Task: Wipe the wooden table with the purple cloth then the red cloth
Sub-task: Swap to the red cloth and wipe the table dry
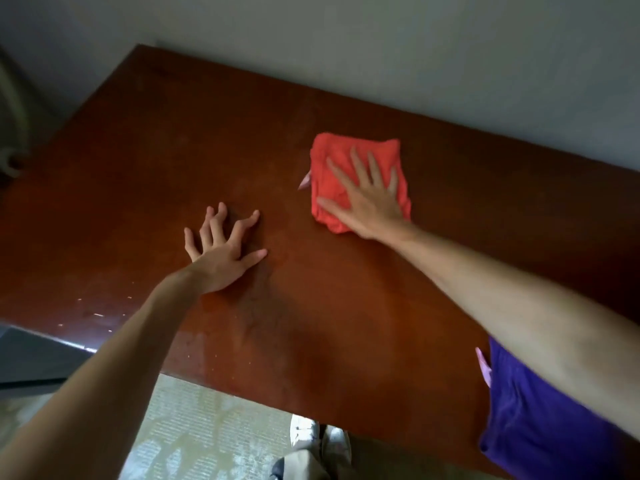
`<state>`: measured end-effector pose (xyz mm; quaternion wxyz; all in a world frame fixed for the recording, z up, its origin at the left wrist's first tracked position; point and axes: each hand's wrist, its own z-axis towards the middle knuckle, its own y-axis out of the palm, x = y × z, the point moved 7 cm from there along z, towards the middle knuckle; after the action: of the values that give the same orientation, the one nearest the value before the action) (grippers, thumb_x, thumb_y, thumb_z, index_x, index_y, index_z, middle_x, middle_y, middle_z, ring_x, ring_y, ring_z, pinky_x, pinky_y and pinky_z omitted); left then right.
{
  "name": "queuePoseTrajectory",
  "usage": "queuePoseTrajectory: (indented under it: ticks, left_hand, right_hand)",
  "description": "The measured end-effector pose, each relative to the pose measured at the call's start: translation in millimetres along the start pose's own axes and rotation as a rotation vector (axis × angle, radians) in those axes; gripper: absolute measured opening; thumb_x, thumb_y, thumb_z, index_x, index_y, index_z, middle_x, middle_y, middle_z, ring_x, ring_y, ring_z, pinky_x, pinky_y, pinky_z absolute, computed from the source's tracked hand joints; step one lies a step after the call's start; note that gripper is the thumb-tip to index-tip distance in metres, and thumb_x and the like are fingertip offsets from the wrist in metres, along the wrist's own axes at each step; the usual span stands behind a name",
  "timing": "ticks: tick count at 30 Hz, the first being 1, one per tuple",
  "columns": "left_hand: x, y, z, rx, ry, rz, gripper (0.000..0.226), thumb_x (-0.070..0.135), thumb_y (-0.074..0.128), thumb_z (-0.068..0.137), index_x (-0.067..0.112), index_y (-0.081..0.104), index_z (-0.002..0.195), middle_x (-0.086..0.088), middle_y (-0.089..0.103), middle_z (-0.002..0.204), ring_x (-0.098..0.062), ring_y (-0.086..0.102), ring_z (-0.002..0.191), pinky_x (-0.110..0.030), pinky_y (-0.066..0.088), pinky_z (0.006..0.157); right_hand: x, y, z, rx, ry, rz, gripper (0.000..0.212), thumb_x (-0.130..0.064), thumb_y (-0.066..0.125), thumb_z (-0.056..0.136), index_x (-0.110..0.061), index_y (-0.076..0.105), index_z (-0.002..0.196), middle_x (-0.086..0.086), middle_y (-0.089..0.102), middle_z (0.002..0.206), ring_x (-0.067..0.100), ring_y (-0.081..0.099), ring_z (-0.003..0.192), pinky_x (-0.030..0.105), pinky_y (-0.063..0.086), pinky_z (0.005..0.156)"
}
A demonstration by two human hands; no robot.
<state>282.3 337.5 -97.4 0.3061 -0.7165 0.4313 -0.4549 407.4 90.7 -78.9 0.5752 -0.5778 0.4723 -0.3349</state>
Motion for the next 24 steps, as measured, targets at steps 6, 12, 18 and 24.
queuePoseTrajectory:
  ticks: [6, 12, 18, 24]
  left_hand:
    - [9.4, -3.5, -12.4, 0.136, -0.039, 0.042, 0.059, 0.057, 0.038, 0.097, 0.052, 0.012, 0.15, -0.006, -0.012, 0.165, -0.02, -0.021, 0.15, -0.057, -0.015, 0.117]
    - [7.0, -6.1, -11.5, 0.119, -0.023, -0.012, 0.059, 0.054, 0.041, 0.097, 0.053, 0.015, 0.15, -0.006, -0.009, 0.165, -0.02, -0.02, 0.15, -0.056, -0.015, 0.117]
    - [5.7, -7.5, -8.7, 0.102, 0.016, -0.163, 0.047, 0.052, 0.028, 0.102, 0.056, 0.019, 0.148, 0.0, -0.01, 0.165, -0.01, -0.025, 0.147, -0.051, -0.02, 0.116]
    - [2.8, 1.4, -9.8, 0.06, 0.091, -0.024, 0.062, 0.06, 0.027, 0.098, 0.053, -0.004, 0.151, -0.002, -0.026, 0.162, -0.013, -0.042, 0.14, -0.054, -0.025, 0.112]
  right_hand:
    - [-126.8, 50.6, -218.4, 0.018, -0.226, -0.01, 0.088, -0.088, 0.026, 0.092, -0.043, 0.01, 0.166, 0.007, -0.007, 0.176, 0.036, -0.008, 0.161, 0.074, 0.01, 0.12]
    - [-128.8, 52.3, -223.6, 0.022, -0.228, -0.021, 0.088, -0.092, 0.03, 0.089, -0.049, 0.013, 0.164, 0.003, -0.003, 0.177, 0.032, 0.0, 0.162, 0.072, 0.021, 0.119]
    - [-88.7, 27.6, -104.6, 0.079, -0.187, -0.012, 0.081, -0.085, 0.04, 0.089, -0.052, 0.025, 0.161, -0.003, 0.008, 0.177, 0.021, 0.004, 0.163, 0.061, 0.016, 0.125]
    - [-26.4, -6.2, 86.7, 0.111, 0.093, 0.022, 0.085, -0.088, 0.032, 0.084, -0.05, 0.028, 0.16, -0.003, 0.016, 0.175, 0.023, 0.015, 0.161, 0.06, 0.016, 0.125]
